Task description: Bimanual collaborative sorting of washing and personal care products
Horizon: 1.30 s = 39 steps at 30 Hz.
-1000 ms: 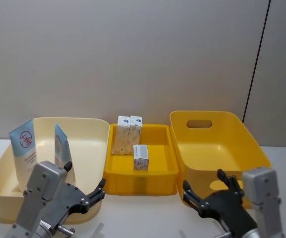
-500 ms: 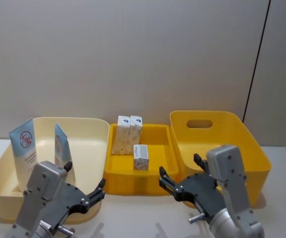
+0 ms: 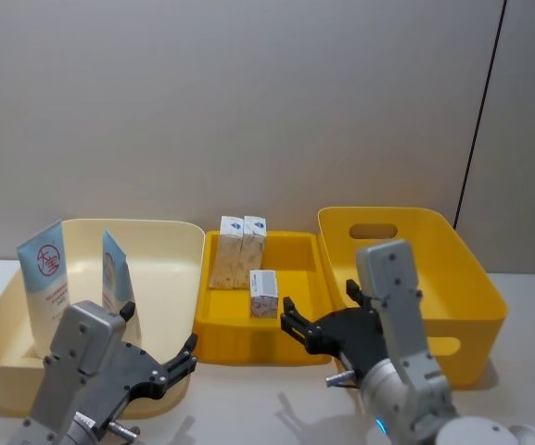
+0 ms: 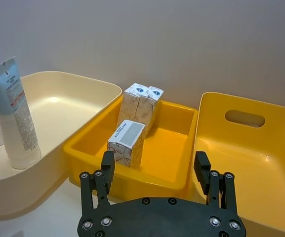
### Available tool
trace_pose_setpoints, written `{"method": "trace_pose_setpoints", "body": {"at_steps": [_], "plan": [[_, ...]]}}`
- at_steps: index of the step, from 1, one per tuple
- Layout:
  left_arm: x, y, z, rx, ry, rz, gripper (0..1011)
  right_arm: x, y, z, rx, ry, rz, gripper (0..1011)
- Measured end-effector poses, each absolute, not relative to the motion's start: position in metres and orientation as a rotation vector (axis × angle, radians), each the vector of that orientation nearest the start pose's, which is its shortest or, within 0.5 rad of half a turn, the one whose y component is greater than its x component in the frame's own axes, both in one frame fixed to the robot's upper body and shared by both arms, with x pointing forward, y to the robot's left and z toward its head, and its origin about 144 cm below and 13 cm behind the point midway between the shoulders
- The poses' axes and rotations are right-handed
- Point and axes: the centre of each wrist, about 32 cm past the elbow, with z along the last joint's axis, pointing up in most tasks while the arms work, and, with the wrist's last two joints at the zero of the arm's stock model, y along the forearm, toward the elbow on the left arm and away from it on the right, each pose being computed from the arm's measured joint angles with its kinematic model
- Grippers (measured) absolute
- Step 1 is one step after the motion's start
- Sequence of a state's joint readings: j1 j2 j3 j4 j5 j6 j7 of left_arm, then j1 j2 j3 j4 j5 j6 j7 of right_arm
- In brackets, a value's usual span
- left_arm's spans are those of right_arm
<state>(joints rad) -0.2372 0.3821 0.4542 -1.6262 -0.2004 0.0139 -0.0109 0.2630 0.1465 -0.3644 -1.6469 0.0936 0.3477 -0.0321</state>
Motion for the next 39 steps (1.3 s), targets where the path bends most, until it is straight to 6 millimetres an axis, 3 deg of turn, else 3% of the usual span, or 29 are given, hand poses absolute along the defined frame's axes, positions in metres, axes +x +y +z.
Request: {"method": "trace_pose_setpoints", "body": {"at_steps": [22,39], "plan": [[0.492,0.198,1.204,0.061,-0.268,1.124,1003,0.559,-0.123,1.262,-0.298,-0.080,-1.177,1001],[0.492,0.198,1.204,0.061,-0.268,1.124,1003,0.588,-0.103,1.276,-0.372,0.031,-1.203,1001]]}}
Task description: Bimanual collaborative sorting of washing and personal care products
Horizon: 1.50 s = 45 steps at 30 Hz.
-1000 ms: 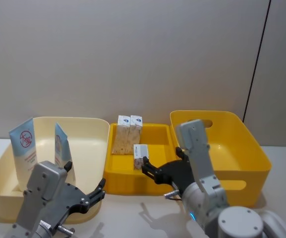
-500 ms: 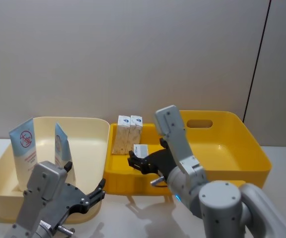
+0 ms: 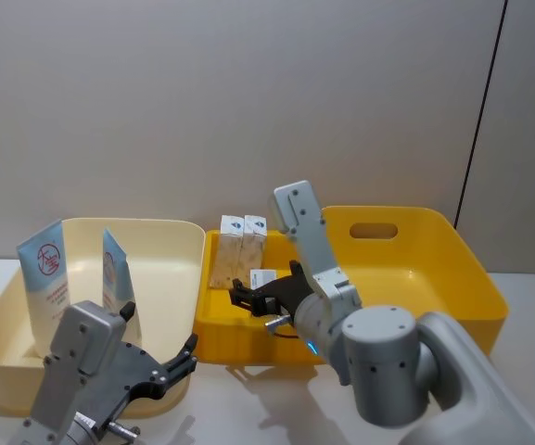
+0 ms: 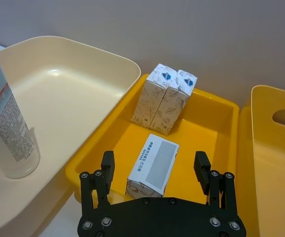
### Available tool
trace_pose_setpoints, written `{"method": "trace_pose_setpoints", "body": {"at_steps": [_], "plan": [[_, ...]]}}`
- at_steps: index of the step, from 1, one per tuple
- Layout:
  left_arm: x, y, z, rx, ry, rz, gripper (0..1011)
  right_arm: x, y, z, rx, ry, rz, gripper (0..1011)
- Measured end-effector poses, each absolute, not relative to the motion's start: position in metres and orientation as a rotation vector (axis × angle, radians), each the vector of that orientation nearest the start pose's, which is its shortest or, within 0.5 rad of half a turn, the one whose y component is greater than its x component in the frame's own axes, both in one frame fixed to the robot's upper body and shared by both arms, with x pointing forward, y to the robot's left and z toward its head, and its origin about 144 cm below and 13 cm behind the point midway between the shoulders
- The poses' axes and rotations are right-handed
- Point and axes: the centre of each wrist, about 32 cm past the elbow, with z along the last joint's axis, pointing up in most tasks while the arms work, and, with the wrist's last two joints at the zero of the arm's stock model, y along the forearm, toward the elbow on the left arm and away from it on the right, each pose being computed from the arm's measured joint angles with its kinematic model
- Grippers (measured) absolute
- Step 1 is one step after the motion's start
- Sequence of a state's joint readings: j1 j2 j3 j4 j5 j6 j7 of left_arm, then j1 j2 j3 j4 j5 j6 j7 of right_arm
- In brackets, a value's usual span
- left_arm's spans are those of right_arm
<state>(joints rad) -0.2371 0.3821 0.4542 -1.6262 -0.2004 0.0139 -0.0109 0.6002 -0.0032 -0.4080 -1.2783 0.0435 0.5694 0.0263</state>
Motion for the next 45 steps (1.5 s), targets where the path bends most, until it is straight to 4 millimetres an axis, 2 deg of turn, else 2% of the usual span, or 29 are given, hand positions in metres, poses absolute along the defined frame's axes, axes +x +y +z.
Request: {"method": "trace_pose_setpoints", "body": {"at_steps": [19,26,28,32,33,35,36,40,45], "plan": [[0.492,0.198,1.204,0.061,-0.268,1.124,1003,0.604,-0.081,1.280,-0.407,0.188,-1.239,999],[0.492,0.198,1.204,0.061,-0.268,1.124,1003,0.605,-0.078,1.280,-0.411,0.209,-1.241,869],[0.492,0.198,1.204,0.061,-0.268,1.124,1003,0.605,-0.078,1.280,-0.412,0.213,-1.241,784],[0.492,0.198,1.204,0.061,-0.268,1.124,1003,0.606,-0.077,1.280,-0.413,0.219,-1.242,686],[0.492,0.198,1.204,0.061,-0.268,1.124,1003,0.606,-0.076,1.280,-0.414,0.221,-1.242,627],[0.492,0.198,1.204,0.061,-0.268,1.124,1003,0.606,-0.076,1.280,-0.414,0.223,-1.242,591],[0.492,0.198,1.204,0.061,-0.268,1.124,1003,0.606,-0.076,1.280,-0.414,0.224,-1.242,535],[0.492,0.198,1.204,0.061,-0.268,1.124,1003,0.606,-0.075,1.280,-0.415,0.228,-1.242,472],[0.492,0.198,1.204,0.061,-0.268,1.124,1003,0.607,-0.075,1.280,-0.415,0.230,-1.242,451]]}}
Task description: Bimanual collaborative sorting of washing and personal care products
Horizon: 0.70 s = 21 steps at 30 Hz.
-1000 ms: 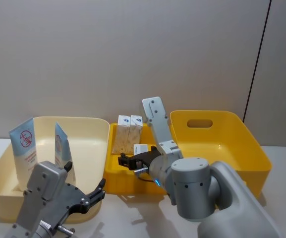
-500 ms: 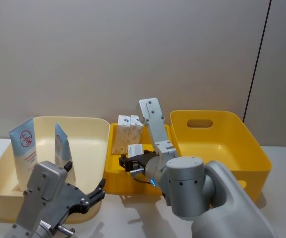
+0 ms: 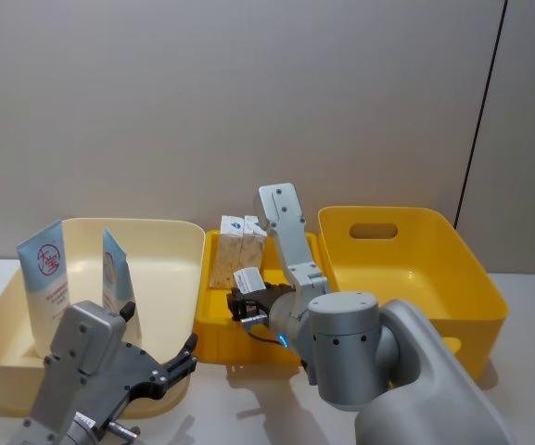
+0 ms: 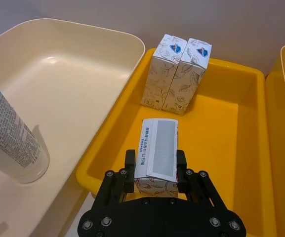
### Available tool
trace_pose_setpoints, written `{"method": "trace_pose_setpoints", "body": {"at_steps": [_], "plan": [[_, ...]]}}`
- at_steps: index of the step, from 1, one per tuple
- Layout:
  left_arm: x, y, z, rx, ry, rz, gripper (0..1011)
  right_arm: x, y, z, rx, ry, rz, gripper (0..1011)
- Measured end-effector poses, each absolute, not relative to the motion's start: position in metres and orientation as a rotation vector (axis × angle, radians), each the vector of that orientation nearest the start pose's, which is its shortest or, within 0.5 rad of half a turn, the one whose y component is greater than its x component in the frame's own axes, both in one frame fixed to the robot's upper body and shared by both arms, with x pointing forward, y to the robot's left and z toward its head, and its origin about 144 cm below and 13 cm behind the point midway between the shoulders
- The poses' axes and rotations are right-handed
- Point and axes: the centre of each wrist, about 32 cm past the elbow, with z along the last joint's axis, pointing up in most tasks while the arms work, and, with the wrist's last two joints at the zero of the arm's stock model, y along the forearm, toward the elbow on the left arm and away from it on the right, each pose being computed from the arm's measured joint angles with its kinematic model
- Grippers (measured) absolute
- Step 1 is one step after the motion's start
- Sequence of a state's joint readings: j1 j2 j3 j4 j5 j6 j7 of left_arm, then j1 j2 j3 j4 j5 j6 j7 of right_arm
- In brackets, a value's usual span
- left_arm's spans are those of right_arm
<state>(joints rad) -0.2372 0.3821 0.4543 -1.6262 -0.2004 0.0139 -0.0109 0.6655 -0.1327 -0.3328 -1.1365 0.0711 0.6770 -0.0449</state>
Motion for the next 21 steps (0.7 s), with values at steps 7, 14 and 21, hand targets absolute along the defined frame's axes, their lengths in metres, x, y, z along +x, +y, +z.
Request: {"method": "trace_pose_setpoints", "body": {"at_steps": [7,14,21], "plan": [[0.4920,0.1984,1.2044,0.061,-0.268,1.124,1003,0.6067,-0.0740,1.2799,-0.415,0.233,-1.242,449],[0.4920,0.1984,1.2044,0.061,-0.268,1.124,1003,0.6069,-0.0739,1.2801,-0.415,0.235,-1.242,449],[0.4920,0.1984,1.2044,0.061,-0.268,1.124,1003,0.6069,-0.0738,1.2800,-0.415,0.236,-1.242,449]]}}
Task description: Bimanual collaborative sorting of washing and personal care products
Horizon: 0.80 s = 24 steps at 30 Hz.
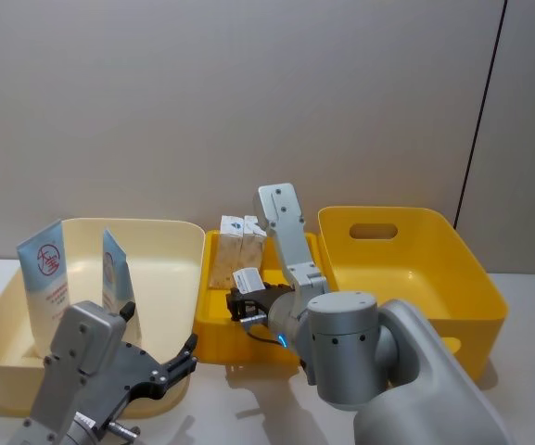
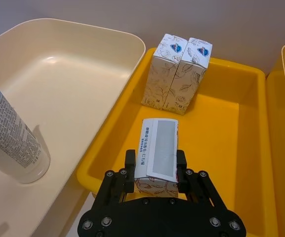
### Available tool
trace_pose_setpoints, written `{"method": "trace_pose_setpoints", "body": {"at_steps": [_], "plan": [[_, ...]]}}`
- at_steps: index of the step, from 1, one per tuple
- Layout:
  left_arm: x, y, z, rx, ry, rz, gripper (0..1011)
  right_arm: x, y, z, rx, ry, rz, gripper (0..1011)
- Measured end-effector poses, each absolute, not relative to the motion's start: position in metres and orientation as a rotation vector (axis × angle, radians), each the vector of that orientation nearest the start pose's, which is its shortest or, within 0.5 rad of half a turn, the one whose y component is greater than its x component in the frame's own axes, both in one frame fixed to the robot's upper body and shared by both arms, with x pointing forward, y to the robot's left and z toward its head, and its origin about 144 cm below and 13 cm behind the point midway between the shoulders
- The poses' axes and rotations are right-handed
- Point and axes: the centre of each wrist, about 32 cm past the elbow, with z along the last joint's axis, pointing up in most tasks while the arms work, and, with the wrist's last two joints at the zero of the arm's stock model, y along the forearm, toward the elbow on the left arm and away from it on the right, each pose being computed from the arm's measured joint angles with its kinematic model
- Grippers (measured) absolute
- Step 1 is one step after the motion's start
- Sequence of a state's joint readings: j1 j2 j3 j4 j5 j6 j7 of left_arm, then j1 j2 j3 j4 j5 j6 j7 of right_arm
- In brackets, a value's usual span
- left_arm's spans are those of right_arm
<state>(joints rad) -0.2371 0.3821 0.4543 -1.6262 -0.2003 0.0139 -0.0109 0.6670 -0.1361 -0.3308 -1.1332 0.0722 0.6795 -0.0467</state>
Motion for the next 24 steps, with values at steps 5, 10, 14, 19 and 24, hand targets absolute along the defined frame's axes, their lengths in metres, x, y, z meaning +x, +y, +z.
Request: {"method": "trace_pose_setpoints", "body": {"at_steps": [5,10,14,19,24], "plan": [[0.492,0.198,1.204,0.061,-0.268,1.124,1003,0.607,-0.074,1.280,-0.415,0.235,-1.242,449],[0.492,0.198,1.204,0.061,-0.267,1.124,1003,0.605,-0.076,1.281,-0.406,0.217,-1.243,449],[0.492,0.198,1.204,0.061,-0.268,1.124,1003,0.602,-0.078,1.285,-0.385,0.188,-1.244,449],[0.492,0.198,1.204,0.061,-0.268,1.124,1003,0.599,-0.083,1.293,-0.346,0.137,-1.246,449],[0.492,0.198,1.204,0.061,-0.268,1.124,1003,0.595,-0.087,1.302,-0.305,0.089,-1.246,449]]}}
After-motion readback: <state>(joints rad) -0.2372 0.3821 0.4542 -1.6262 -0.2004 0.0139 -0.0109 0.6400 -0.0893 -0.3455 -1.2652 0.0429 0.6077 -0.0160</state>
